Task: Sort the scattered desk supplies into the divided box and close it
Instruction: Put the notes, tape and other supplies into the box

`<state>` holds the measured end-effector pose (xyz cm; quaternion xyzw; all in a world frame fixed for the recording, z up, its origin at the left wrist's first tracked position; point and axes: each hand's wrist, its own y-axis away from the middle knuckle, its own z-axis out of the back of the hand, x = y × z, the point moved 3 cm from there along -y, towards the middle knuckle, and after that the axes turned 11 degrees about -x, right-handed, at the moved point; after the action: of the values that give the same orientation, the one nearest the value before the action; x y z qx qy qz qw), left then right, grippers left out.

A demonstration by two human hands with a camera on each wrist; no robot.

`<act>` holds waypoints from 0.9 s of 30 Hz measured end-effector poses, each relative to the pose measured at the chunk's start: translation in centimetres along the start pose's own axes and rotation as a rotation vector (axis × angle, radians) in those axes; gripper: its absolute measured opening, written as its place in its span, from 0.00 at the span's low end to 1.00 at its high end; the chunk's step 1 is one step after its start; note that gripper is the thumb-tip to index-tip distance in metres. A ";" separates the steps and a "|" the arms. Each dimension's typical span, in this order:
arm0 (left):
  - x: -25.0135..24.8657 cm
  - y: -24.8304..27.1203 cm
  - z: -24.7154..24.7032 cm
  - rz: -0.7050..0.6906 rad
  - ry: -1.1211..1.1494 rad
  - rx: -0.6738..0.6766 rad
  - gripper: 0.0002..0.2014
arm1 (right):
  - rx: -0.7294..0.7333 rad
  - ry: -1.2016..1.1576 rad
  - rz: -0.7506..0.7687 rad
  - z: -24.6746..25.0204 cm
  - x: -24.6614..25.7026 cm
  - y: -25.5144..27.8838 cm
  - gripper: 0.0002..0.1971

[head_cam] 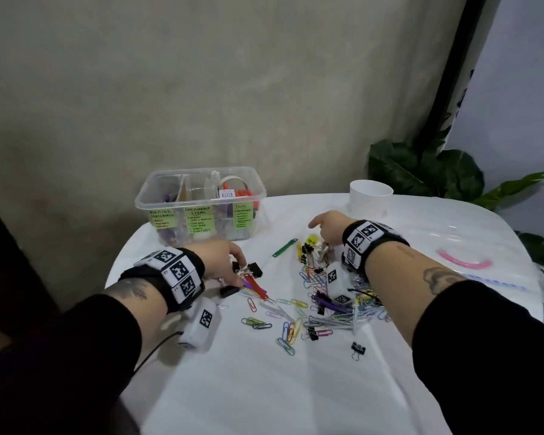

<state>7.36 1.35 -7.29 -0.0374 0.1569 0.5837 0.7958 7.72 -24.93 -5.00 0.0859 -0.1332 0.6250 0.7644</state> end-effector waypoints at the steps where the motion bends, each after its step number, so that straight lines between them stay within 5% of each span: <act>1: 0.2 -0.1 -0.1 0.004 0.023 0.014 0.22 | 0.029 0.054 0.028 -0.3 0.2 -0.3 0.26; 6: 0.5 -0.4 -0.4 -0.031 0.228 0.019 0.17 | 0.068 0.187 0.070 -1.5 1.1 -1.5 0.12; 9: 0.2 -0.6 1.4 -0.125 0.372 -0.353 0.04 | 0.054 0.166 0.088 -2.1 1.5 -1.8 0.06; 13: 0.2 -1.1 4.7 -0.208 0.304 -0.769 0.08 | 0.014 0.076 0.129 -2.9 2.0 -2.3 0.17; 18: 1.1 -2.8 4.9 -0.149 -0.017 -0.719 0.18 | 0.059 0.087 0.165 -3.7 2.4 -2.7 0.14; 23: 1.6 -3.4 4.9 -0.138 -0.003 -0.752 0.15 | 0.064 0.210 0.168 -3.6 2.8 -2.9 0.09; 27: 1.8 -3.9 5.1 -0.129 0.041 -0.749 0.16 | -0.015 0.034 0.103 -2.1 3.5 -3.2 0.08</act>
<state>12.59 3.00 -3.49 -0.3471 -0.0541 0.5485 0.7588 11.68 -21.71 -5.81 0.0624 -0.1290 0.6638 0.7340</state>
